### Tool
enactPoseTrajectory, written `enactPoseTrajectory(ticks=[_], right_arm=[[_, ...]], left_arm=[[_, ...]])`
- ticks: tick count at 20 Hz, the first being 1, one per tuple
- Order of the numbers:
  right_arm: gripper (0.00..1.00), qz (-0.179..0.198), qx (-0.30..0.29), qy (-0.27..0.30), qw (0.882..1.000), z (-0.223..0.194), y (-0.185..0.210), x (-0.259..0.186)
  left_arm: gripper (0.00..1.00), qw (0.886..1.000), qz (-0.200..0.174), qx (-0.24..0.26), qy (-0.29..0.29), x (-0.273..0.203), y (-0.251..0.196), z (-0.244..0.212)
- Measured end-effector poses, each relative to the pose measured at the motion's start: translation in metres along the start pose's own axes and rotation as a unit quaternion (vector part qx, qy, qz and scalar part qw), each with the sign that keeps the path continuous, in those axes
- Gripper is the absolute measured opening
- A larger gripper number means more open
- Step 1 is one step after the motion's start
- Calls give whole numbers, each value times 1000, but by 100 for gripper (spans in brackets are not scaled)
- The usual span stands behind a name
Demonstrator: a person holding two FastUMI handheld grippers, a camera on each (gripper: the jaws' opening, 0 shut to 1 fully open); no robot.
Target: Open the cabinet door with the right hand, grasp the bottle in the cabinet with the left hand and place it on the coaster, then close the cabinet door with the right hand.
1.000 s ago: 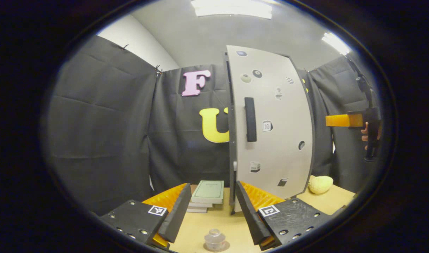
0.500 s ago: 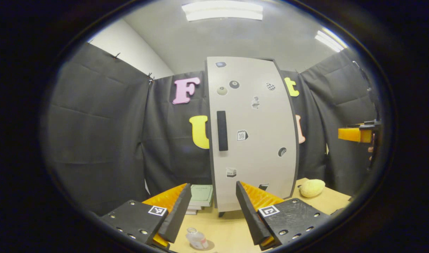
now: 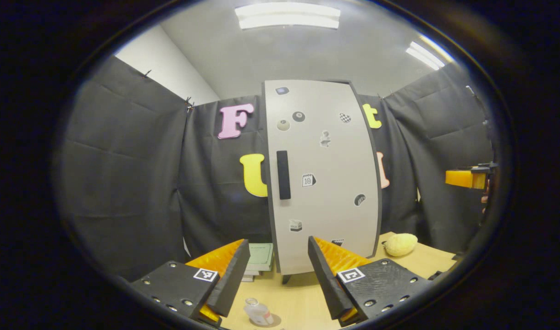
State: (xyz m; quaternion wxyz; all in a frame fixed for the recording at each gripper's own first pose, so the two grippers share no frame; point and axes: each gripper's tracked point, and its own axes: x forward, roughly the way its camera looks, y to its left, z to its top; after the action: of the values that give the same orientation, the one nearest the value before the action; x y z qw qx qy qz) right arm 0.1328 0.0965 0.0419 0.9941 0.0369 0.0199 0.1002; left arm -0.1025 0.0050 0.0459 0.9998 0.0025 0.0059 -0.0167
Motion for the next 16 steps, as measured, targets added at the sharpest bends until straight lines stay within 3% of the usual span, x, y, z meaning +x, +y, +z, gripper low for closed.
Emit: enactPoseTrajectory(ticks=[2,3,12,13,15,16], right_arm=[[93,0,-7,-2,1000,1,6,-3],[98,2,-8,0,1000,0,10,-4],[93,4,-8,3,1000,3,20,-11],[98,4,-7,4,1000,3,20,-12],[98,1,-8,6,1000,2,19,-15],[93,-1,-9,7,1000,2,18,-16]], left_arm=[[79,1000,0,1,0,-2,5,-1],[79,1000,0,-1,0,-4,7,-1],[80,1000,11,-10,1,-1,28,-4],[79,1000,11,-10,0,0,29,-5],[79,1000,10,-11,0,0,29,-6],[79,1000,9,-11,0,1,28,-6]])
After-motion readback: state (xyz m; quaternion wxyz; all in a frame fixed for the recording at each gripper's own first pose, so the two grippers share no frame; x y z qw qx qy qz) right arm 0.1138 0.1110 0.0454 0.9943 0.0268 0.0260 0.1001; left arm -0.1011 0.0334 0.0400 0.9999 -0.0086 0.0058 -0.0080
